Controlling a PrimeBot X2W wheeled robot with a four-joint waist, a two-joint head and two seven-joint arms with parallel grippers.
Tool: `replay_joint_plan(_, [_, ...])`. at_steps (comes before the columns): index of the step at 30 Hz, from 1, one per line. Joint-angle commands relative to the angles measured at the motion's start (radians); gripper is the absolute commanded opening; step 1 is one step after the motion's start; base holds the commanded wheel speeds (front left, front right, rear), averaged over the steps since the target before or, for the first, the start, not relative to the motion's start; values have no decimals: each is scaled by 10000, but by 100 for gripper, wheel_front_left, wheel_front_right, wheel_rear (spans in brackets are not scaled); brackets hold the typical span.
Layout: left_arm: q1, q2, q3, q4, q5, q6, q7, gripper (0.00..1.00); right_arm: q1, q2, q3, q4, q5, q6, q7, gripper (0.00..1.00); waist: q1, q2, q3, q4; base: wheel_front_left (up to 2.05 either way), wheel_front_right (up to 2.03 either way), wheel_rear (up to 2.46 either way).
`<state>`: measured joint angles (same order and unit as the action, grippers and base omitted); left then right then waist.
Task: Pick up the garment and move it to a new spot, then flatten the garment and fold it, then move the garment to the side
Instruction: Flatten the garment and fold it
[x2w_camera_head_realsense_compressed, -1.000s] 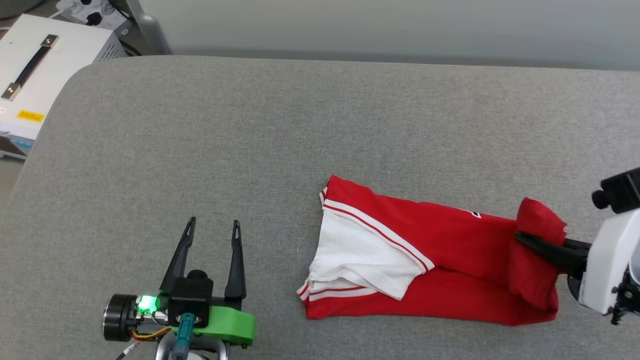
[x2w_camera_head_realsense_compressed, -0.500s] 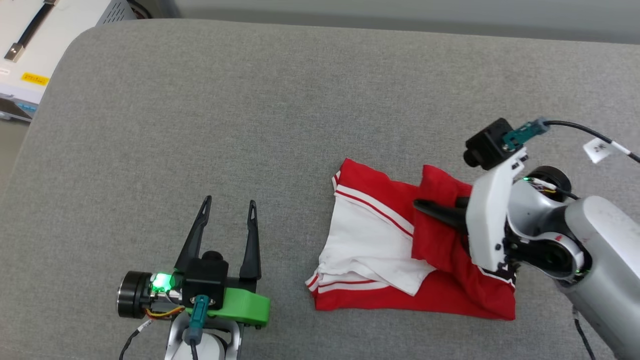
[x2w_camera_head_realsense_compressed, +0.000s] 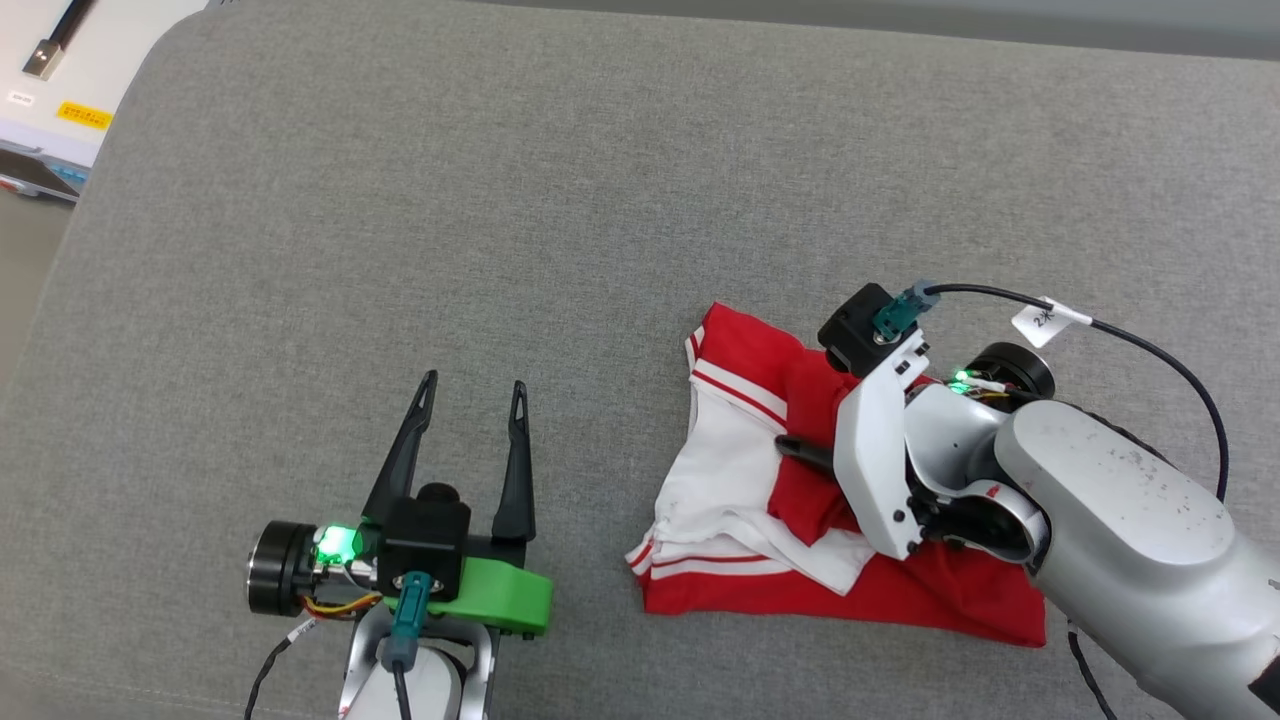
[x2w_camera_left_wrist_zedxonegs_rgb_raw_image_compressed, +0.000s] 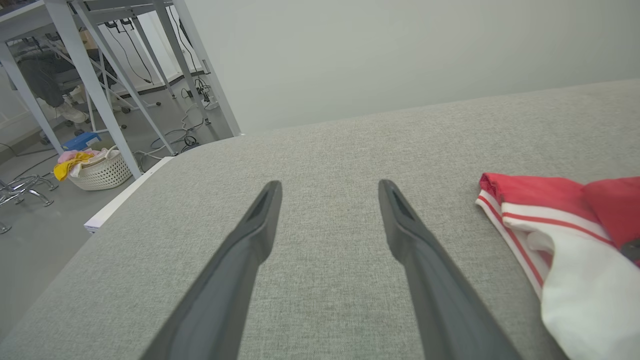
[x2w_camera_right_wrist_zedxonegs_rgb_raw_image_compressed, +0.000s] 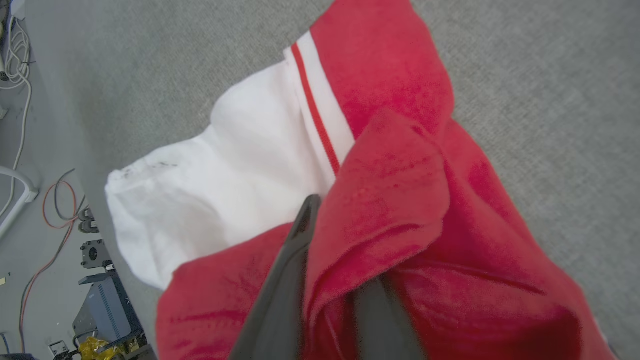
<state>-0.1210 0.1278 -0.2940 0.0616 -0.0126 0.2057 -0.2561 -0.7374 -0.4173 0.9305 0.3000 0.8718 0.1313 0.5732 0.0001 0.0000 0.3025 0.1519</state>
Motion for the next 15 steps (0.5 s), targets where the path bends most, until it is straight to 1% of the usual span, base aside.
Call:
replay_joint_plan(1, [-115, 1, 33, 36, 62, 20, -57, 100, -130, -83, 86, 2, -76, -6, -321, 100, -1, 0, -109, -92, 0, 0, 0])
replay_joint_plan(5, [13, 53, 83, 86, 28, 47, -57, 100, -62, -517, 196, -577, -169, -6, -1612, 100, -1, 0, -413, -320, 0, 0, 0])
replay_joint_plan(9, [172, 123, 126, 61, -14, 22, -57, 100, 220, -1108, -180, -1282, -652, -6, -3112, 100, -1, 0, -760, -611, 0, 0, 0])
replay_joint_plan(12, [332, 191, 190, 50, -47, 3, -57, 100, 650, -1416, -908, -1612, -1137, -6, -4138, 100, -1, 0, -1020, -837, 0, 0, 0])
replay_joint_plan(15, [447, 261, 264, 66, -74, -21, -57, 100, 1162, -1468, -1970, -1586, -1923, -6, -5156, 100, -1, 0, -1216, -1020, 0, 0, 0])
